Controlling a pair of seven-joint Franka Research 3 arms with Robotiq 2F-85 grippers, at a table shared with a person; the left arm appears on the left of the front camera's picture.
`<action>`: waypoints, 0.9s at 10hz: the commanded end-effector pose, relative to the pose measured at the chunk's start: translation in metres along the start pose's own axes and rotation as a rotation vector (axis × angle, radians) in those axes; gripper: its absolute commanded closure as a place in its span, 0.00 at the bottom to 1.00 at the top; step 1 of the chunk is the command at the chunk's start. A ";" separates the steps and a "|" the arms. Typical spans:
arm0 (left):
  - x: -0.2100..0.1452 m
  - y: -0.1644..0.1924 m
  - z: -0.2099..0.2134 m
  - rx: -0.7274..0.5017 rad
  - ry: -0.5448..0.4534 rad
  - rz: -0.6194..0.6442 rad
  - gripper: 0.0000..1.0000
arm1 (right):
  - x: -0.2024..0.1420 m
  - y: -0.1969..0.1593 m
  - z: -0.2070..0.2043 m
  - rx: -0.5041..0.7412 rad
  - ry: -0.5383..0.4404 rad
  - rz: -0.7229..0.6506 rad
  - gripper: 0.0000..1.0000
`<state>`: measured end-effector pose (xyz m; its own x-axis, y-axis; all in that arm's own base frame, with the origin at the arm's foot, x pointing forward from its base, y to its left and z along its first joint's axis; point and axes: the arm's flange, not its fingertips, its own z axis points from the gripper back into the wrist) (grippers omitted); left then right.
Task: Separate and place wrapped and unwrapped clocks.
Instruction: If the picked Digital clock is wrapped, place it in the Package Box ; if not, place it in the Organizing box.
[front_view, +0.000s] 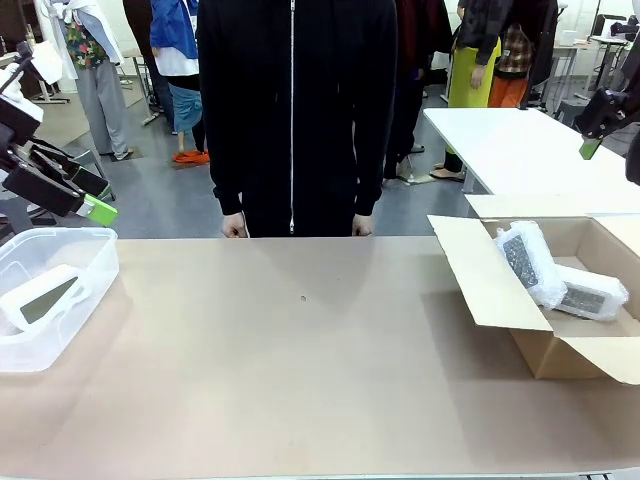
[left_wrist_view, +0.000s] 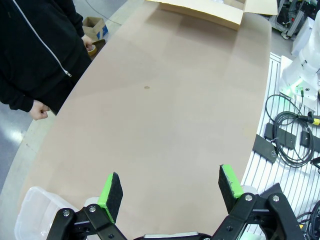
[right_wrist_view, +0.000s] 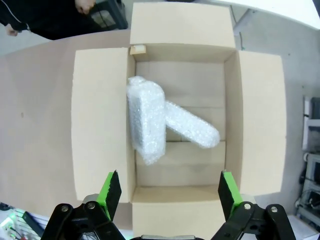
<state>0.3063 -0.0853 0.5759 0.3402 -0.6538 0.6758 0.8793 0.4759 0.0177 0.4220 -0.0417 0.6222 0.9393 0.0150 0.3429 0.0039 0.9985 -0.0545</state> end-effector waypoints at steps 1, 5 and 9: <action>-0.001 0.000 0.001 -0.002 -0.004 0.000 0.00 | -0.002 0.000 -0.003 0.013 -0.005 -0.003 0.00; -0.001 0.000 0.001 -0.002 -0.004 0.000 0.00 | -0.002 0.000 -0.003 0.013 -0.005 -0.003 0.00; -0.001 0.000 0.001 -0.002 -0.004 0.000 0.00 | -0.002 0.000 -0.003 0.013 -0.005 -0.003 0.00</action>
